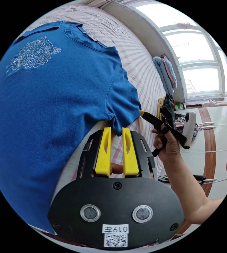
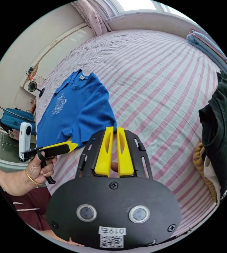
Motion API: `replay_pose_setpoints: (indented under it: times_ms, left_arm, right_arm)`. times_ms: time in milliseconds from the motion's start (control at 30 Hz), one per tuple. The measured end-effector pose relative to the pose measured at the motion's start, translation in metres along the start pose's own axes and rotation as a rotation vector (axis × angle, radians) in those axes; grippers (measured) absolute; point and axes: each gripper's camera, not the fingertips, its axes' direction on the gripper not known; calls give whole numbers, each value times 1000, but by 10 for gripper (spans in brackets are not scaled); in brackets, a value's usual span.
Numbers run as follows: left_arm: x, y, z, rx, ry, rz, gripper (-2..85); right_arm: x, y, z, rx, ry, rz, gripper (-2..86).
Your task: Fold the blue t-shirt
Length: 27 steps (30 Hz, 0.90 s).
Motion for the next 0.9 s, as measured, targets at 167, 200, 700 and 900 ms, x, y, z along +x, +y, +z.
replay_pose_setpoints:
  times_ms: [167, 200, 700, 900]
  left_arm:
    - [-4, -5, 11, -8, 25, -37, 19]
    - [-4, -7, 14, -14, 49, -48, 16]
    - [-45, -43, 38, -126, 437, -319, 18]
    - [-56, -57, 34, -143, 484, -288, 18]
  right_arm:
    - [3, -28, -16, 17, 31, -9, -4]
    - [4, -32, -20, 24, 28, -7, -4]
    - [0, -166, -74, -120, -63, 96, -7]
    - [-11, -193, -86, -199, -91, 147, -7]
